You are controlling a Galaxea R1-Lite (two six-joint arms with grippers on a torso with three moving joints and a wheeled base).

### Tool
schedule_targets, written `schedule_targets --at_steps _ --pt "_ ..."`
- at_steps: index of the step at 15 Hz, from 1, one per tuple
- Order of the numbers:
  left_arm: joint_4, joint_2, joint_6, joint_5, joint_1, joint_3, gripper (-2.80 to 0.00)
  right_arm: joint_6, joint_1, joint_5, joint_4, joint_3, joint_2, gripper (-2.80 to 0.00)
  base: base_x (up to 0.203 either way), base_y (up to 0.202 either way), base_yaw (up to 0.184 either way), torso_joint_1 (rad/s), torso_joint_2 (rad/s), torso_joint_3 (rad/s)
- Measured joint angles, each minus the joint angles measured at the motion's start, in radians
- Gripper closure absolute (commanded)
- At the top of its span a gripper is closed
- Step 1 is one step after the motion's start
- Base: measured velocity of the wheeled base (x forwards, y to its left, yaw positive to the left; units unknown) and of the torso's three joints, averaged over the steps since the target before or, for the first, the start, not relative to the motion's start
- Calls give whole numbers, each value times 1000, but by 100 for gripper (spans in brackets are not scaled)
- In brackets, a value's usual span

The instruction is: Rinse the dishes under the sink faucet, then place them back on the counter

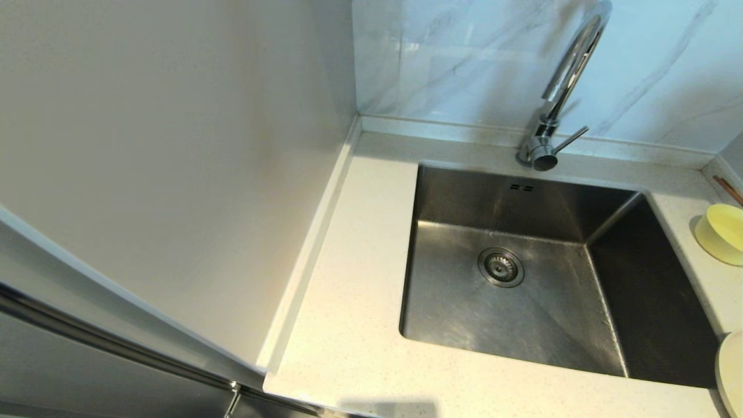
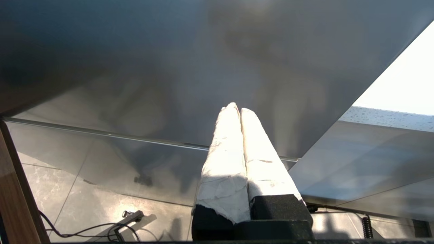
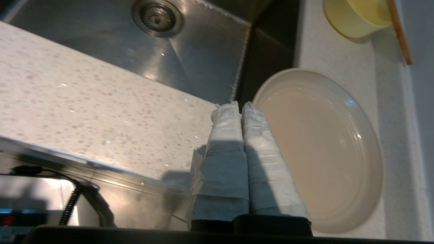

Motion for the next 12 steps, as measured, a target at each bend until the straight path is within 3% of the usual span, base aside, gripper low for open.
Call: schedule_targets --at_steps 3,7,12 --pt "0 0 0 0 0 0 0 27 -3 40 -37 9 -7 0 0 0 0 0 0 0" --pt "0 0 0 0 0 0 0 80 -72 160 -19 10 7 0 0 0 0 0 0 0" --pt "0 0 0 0 0 0 0 109 -55 179 35 10 11 0 0 0 0 0 0 0"
